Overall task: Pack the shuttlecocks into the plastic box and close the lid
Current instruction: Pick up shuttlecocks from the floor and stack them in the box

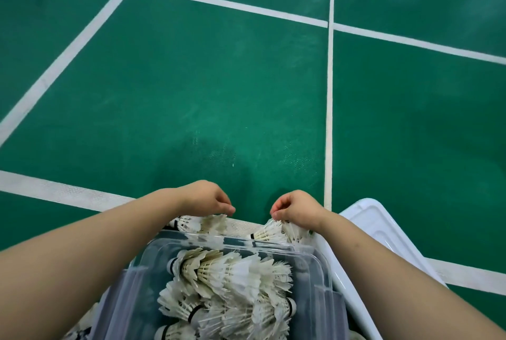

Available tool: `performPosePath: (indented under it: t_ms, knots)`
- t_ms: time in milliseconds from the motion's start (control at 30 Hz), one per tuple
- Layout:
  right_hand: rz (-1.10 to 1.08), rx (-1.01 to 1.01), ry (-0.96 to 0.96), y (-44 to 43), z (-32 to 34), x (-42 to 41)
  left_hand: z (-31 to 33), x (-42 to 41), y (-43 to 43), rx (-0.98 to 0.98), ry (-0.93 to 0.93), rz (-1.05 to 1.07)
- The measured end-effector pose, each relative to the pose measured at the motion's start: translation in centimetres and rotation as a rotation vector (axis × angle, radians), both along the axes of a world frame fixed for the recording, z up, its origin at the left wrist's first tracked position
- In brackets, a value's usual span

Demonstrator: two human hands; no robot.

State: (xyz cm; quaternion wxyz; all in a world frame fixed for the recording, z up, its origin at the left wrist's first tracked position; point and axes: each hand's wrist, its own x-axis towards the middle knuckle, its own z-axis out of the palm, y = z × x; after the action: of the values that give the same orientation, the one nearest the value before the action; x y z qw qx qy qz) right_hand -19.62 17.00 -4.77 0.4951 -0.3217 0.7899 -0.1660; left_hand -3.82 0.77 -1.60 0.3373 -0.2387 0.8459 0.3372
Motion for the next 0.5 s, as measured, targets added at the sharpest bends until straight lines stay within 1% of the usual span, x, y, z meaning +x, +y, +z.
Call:
performPosePath:
  t_ms: [100, 233, 300, 367, 500]
  knots:
    - [-0.025, 0.002, -0.018, 0.0, 0.4, 0.1, 0.2, -0.1, 0.4, 0.005, -0.015, -0.045]
    - [-0.172, -0.043, -0.087, 0.3, 0.8, -0.1, 0.2, -0.1, 0.8, 0.002, -0.037, -0.111]
    - [-0.202, -0.058, -0.084, 0.3, 1.2, -0.3, 0.0, -0.1, 0.7, -0.019, -0.044, -0.138]
    - [-0.134, -0.053, -0.034, 0.2, 1.4, -0.4, -0.2, 0.0, 0.7, -0.051, -0.044, -0.153]
    - [0.066, -0.011, 0.132, 1.4, 2.0, -0.4, 0.0, 0.2, 0.3, -0.119, 0.006, -0.149]
